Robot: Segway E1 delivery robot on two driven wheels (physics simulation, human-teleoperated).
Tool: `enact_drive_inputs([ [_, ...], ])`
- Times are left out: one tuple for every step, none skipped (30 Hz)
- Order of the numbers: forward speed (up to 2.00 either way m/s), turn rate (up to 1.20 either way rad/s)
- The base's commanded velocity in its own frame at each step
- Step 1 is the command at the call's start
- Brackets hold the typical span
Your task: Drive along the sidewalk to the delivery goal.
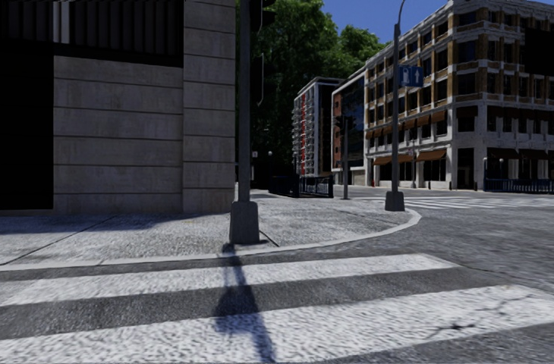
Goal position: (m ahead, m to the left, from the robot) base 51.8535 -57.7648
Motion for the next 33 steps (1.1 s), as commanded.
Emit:
enact_drive_inputs([
  [2.00,-0.43],
  [2.00,-0.43],
  [2.00,-0.43],
  [2.00,-0.43],
  [2.00,-0.43],
  [2.00,-0.43],
  [2.00,-0.43],
  [2.00,-0.43],
  [2.00,-0.43],
  [2.00,-0.43],
  [2.00,-0.44],
  [2.00,-0.44],
  [2.00,-0.45],
  [2.00,-0.45],
  [2.00,-0.45],
  [2.00,-0.45],
  [2.00,-0.45],
  [2.00,-0.45],
  [2.00,-0.45],
  [2.00,-0.50],
  [2.00,-0.52],
  [2.00,-0.53],
  [2.00,-0.53],
  [2.00,-0.53],
  [2.00,-0.53],
  [2.00,-0.54],
  [2.00,-0.55],
  [2.00,-0.55],
  [2.00,-0.55],
  [2.00,-0.55],
  [2.00,-0.55],
  [1.97,-0.55],
  [1.94,-0.52],
])
